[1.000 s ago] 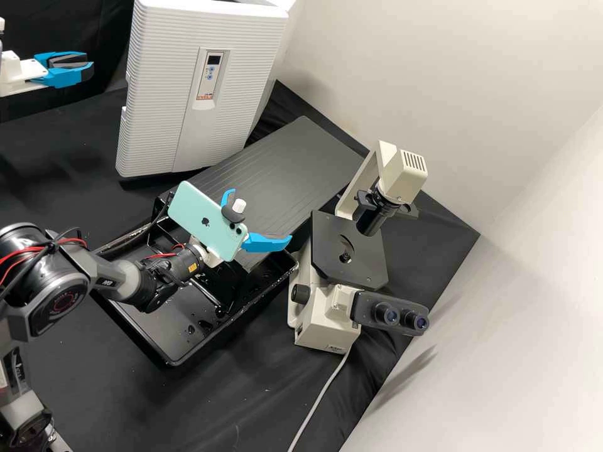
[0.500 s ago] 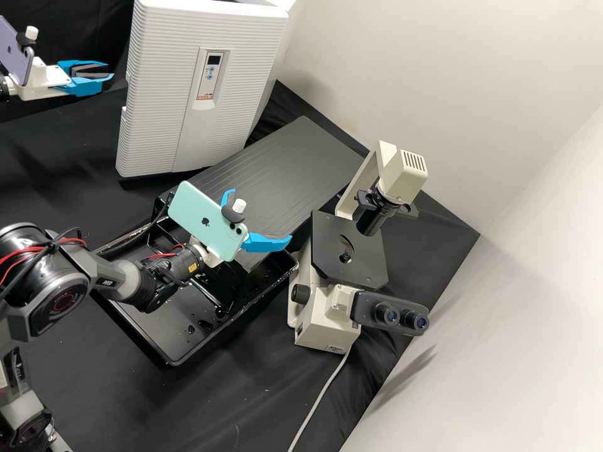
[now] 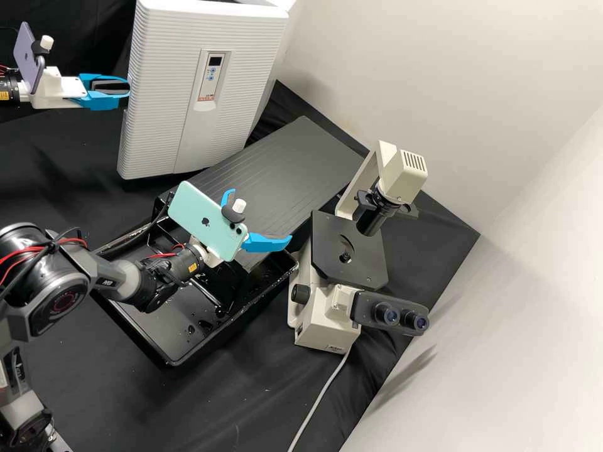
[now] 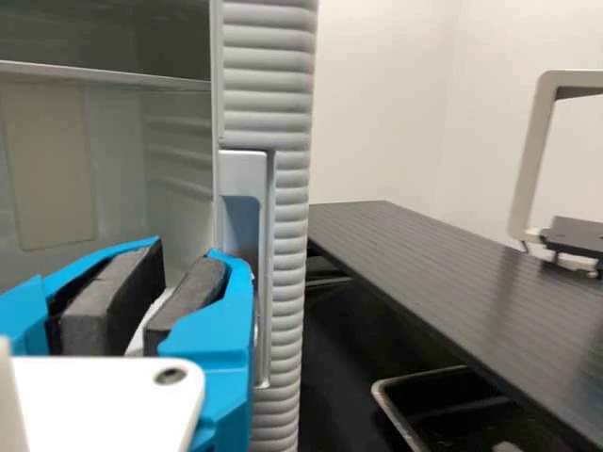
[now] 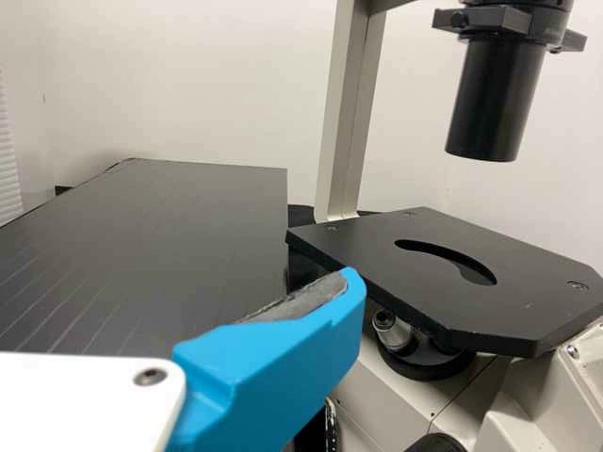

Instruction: Open the incubator door

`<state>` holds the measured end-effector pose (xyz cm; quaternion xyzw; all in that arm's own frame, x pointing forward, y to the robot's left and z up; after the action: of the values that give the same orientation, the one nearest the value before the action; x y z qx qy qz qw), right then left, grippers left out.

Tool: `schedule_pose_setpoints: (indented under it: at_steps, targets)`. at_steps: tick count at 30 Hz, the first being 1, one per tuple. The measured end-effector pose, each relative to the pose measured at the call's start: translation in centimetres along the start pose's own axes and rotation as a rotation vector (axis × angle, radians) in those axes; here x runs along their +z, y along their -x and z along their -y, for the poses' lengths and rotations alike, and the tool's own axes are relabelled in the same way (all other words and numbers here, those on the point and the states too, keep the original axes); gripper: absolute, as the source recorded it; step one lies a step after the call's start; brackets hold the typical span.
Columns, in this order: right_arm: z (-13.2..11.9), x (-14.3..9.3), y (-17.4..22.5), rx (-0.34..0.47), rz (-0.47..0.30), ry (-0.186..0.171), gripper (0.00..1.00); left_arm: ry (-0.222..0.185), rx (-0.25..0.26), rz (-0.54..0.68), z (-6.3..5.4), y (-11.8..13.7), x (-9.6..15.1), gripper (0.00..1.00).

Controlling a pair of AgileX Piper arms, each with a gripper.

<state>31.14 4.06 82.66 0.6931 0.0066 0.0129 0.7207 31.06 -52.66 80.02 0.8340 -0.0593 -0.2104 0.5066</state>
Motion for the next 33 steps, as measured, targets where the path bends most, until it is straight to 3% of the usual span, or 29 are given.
schedule_pose_setpoints:
  at_steps: [9,17,25,28,33]
  targets:
    - [0.0,0.0,0.0,0.000,0.000,0.000,1.00,-0.034,-0.048,0.077,1.0,0.0,1.6,0.00]
    - [0.0,0.0,0.0,0.000,0.000,0.000,1.00,0.047,-0.077,0.125,1.2,0.0,2.0,0.00]
    - [0.0,0.0,0.0,0.000,0.000,0.000,1.00,0.024,-0.080,0.207,1.3,0.1,2.8,0.00]
    - [0.0,0.0,0.0,0.000,0.000,0.000,1.00,-0.021,-0.046,0.159,1.4,0.2,2.7,0.00]
    - [0.0,0.0,0.0,0.000,0.000,0.000,1.00,-0.142,0.044,-0.014,1.4,0.3,2.0,0.00]
